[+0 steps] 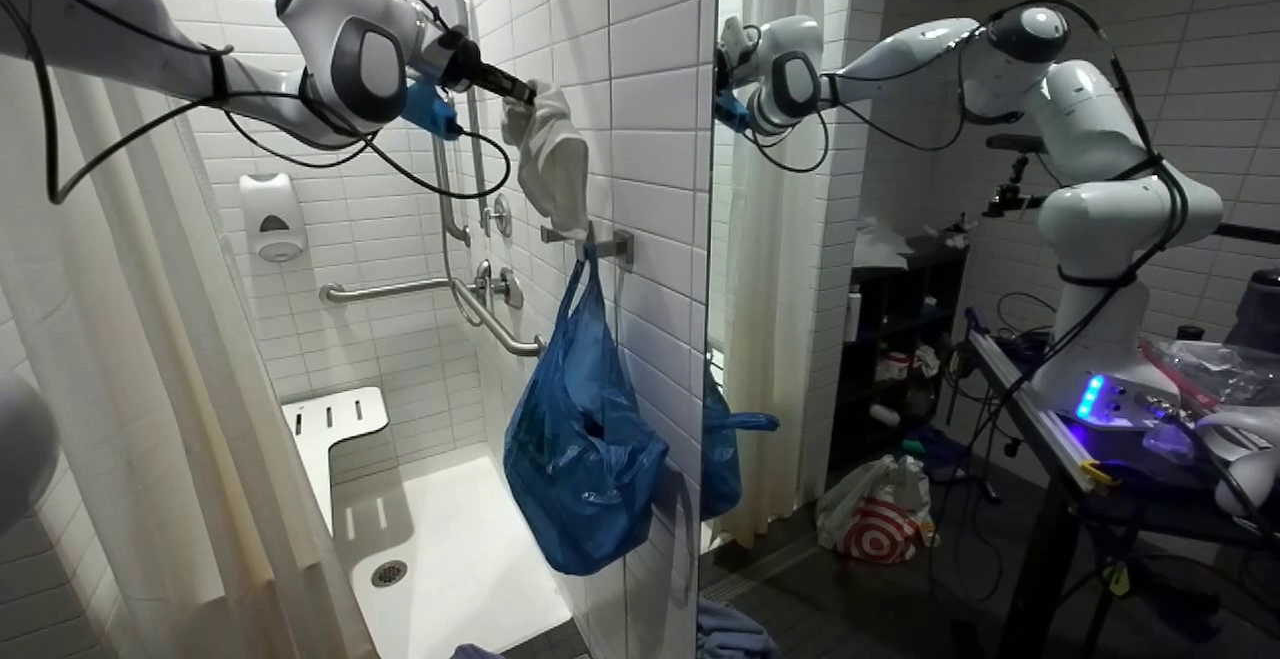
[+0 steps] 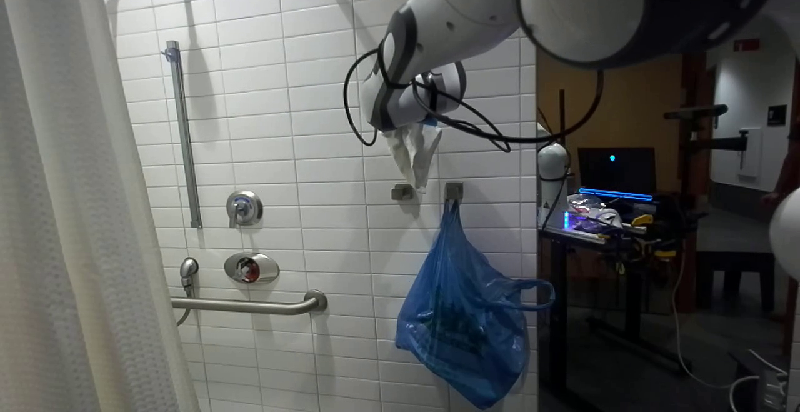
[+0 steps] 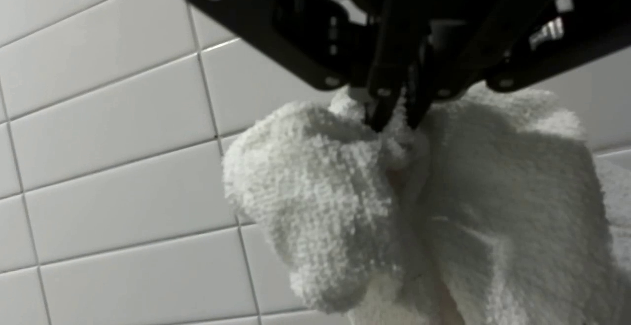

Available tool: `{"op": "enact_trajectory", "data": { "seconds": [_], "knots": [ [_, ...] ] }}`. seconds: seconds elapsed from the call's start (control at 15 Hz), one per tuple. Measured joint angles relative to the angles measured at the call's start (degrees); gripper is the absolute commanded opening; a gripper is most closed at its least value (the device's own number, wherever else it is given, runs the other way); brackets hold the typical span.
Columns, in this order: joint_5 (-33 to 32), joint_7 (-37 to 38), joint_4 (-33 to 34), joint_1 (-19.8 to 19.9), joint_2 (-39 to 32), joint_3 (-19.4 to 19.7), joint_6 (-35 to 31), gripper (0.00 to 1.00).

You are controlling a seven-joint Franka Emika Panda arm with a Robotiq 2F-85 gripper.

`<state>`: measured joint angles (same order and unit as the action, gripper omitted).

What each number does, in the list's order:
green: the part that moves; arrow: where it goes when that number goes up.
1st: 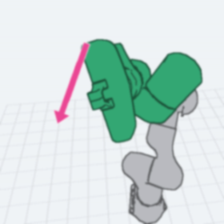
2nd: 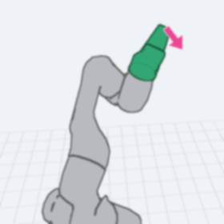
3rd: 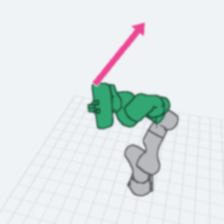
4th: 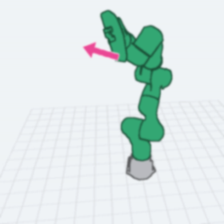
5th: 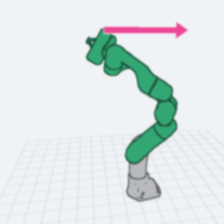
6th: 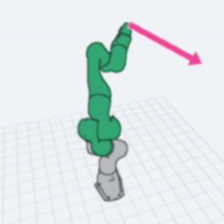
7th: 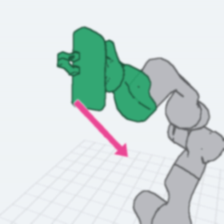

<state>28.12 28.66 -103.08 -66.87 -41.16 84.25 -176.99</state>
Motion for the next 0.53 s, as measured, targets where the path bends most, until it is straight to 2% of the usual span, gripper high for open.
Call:
{"op": "enact_trajectory", "data": {
  "seconds": [0.53],
  "knots": [
    [-1.82, 1.83, 3.43, 2.41, -2.06, -1.1, 1.0, 0.02]
  ]
}}
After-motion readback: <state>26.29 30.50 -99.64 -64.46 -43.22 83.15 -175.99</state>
